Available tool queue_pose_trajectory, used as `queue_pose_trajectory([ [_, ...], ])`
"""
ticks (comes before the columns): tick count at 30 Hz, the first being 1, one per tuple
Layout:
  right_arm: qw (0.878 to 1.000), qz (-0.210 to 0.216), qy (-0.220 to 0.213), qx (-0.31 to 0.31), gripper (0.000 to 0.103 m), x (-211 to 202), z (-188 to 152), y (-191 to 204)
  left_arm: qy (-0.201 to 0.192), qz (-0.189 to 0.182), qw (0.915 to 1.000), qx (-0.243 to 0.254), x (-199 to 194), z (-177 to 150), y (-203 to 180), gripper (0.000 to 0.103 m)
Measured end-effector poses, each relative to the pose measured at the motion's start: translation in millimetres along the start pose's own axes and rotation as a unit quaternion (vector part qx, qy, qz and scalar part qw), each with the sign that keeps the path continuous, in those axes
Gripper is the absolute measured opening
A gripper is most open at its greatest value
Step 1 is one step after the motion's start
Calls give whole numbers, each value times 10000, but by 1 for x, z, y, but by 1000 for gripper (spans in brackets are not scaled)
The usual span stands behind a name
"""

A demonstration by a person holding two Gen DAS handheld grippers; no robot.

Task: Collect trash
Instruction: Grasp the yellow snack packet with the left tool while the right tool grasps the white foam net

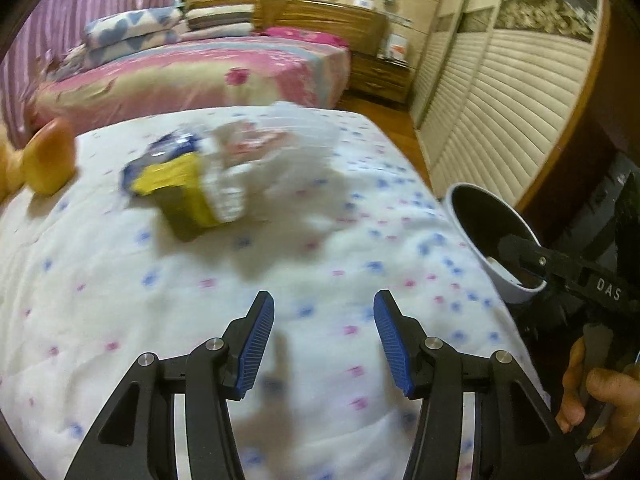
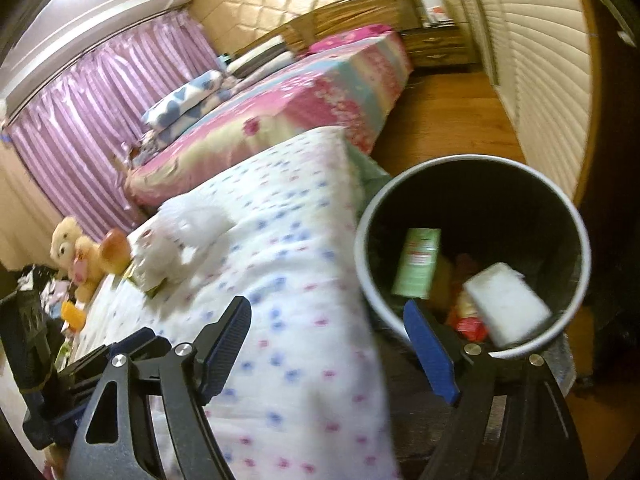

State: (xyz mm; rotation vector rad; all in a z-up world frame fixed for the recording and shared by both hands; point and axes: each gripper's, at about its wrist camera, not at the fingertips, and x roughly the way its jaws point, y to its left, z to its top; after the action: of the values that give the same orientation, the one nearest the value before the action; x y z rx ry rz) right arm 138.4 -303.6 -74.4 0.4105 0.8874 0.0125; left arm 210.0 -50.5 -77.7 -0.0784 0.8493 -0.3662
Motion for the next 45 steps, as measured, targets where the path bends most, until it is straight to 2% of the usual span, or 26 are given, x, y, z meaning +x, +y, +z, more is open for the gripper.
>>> queue_pose_trajectory([
  [9, 9987, 263, 220, -371, 80, 26, -3, 37, -60, 302, 9988, -387, -20, -6, 40, 51],
  [17, 9966, 424, 328, -622, 80, 47, 2, 58, -77, 492, 9967, -641, -14, 4, 68, 51],
  [25, 9922, 518, 459, -1038, 80, 78, 19, 80, -65, 668, 9957, -637, 1, 23, 85, 51],
  [36, 9871, 647, 541, -1365, 80, 111, 42, 99, 19, 555, 9963, -659, 28, 46, 98, 48],
  [39, 9866, 623, 539, -1410, 80, 120, 49, 103, 29, 513, 9969, -595, 36, 51, 97, 42],
  [43, 9858, 654, 556, -1444, 77, 129, 52, 108, 129, 395, 9968, -687, 50, 56, 99, 29],
  [45, 9847, 650, 574, -1509, 60, 133, 53, 113, 134, 382, 9969, -680, 55, 58, 98, 22],
])
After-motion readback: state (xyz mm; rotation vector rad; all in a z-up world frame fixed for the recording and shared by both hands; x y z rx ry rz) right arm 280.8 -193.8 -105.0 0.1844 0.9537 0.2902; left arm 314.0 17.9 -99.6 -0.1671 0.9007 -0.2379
